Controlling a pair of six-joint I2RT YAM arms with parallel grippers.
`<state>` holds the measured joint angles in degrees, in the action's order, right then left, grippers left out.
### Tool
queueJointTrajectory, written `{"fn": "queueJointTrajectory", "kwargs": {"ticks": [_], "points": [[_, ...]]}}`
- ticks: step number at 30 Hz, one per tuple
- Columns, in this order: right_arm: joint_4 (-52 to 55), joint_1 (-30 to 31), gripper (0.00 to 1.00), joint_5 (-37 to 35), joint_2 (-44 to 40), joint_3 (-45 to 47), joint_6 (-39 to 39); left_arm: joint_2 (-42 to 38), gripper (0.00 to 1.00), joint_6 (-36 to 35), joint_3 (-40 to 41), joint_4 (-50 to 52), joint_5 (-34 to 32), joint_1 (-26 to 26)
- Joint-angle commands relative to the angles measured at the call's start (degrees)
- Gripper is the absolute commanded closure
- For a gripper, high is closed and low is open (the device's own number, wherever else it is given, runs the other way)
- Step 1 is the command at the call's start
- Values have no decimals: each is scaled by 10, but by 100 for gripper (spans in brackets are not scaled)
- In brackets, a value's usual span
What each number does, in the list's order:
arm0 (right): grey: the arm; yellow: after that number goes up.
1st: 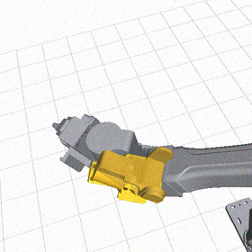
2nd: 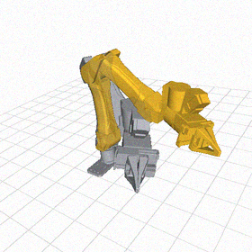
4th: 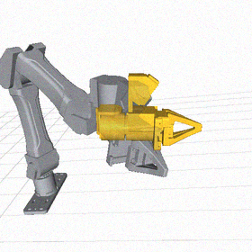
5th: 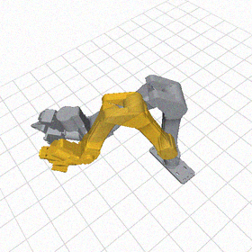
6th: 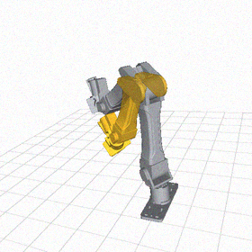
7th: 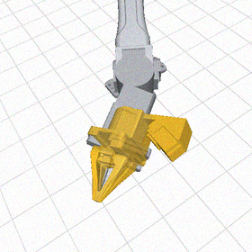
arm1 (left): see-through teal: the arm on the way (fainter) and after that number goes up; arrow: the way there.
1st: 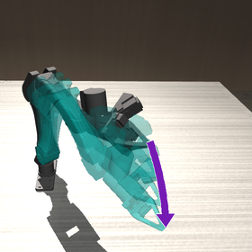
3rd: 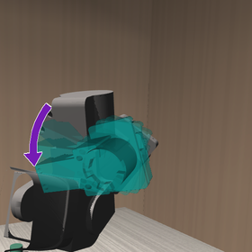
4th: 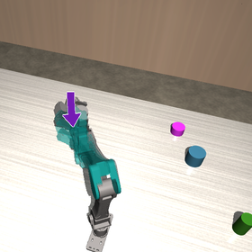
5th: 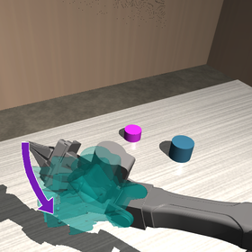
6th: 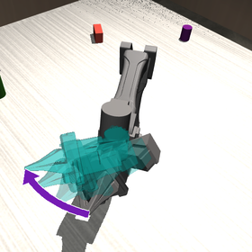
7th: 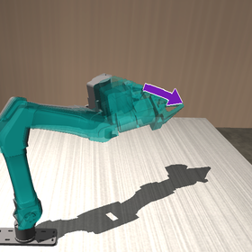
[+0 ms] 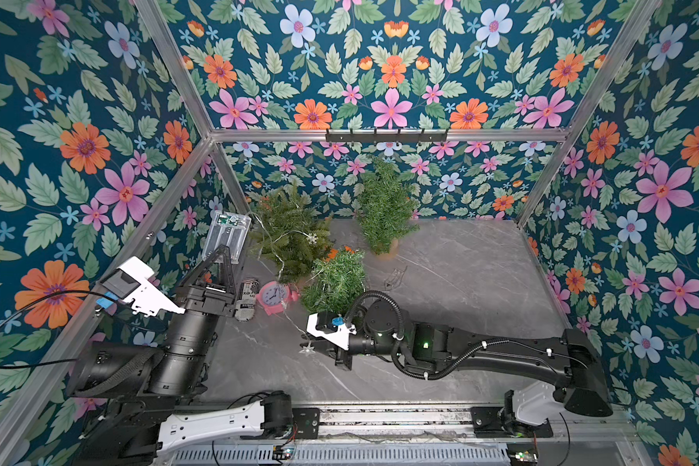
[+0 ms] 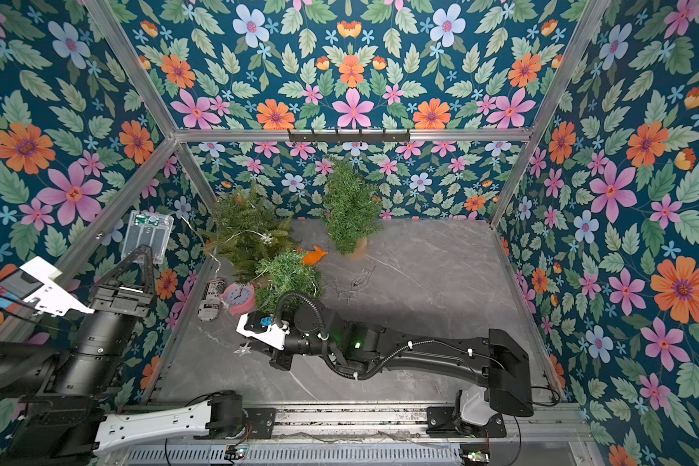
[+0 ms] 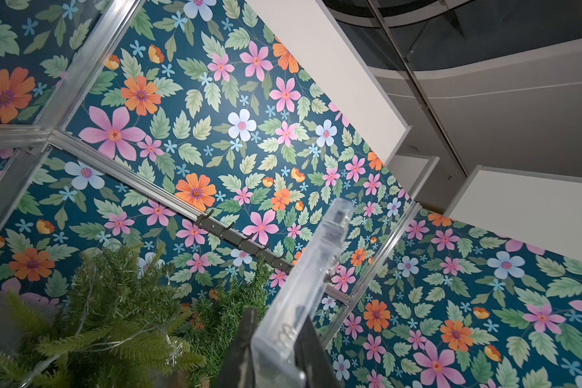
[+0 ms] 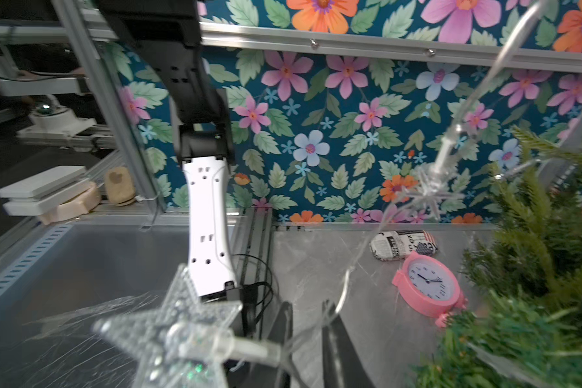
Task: Wrap string light around the christmas tree
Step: Wrap the light string around the Christmas tree.
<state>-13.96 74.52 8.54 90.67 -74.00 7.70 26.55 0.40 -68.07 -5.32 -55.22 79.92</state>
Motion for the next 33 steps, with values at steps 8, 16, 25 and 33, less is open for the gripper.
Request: {"fn": "queueJointTrajectory", "kwargs": {"ticks": [8,16,25,33], "points": [[-29,5,42,-96,14,-23,12,61,100,-125,-31,-90,-63,0],[-13,33,0,-130,-29,-6,45,114,100,-232,-57,-171,-125,0],[26,35,5,-231,-63,13,4,132,100,-249,-56,-179,-156,0],[221,36,4,-229,-66,-15,-31,180,100,-240,-83,-89,-189,0]]}}
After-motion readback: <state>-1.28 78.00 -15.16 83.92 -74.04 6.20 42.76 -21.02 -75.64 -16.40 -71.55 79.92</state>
